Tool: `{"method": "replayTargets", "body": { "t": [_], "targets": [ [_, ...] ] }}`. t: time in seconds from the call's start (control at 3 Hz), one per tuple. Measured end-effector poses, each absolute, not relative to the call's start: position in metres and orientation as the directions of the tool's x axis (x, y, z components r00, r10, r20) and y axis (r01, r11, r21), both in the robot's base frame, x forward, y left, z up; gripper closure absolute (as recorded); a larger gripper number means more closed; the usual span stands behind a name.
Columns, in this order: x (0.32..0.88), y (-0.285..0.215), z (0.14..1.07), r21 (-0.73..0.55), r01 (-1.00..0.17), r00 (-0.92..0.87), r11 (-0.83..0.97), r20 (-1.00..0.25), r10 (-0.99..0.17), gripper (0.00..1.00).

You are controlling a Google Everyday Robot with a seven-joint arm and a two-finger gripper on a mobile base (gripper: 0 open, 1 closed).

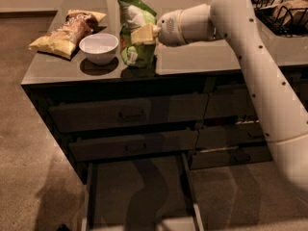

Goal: Pick green rice chip bag from bottom drawer and place on counter

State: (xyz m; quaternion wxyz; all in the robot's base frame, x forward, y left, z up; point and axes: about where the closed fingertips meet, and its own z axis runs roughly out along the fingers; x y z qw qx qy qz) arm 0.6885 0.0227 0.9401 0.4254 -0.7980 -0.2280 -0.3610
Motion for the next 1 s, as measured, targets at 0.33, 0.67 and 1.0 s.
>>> {"method": "replayTargets", "body": {
  "t": [0.33,0.67,1.0],
  "targets": [
    [0.714,0.007,0.942,-0.476,0.665,0.623,-0.575,0.778,0.077,1.00],
    [0.728,-0.029,0.947,-0.428,0.644,0.612,-0.634,0.785,0.091,1.00],
    [0.726,-0.061,0.951,-0.412,0.597,0.639,-0.688,0.763,0.098,0.84]
  ]
}}
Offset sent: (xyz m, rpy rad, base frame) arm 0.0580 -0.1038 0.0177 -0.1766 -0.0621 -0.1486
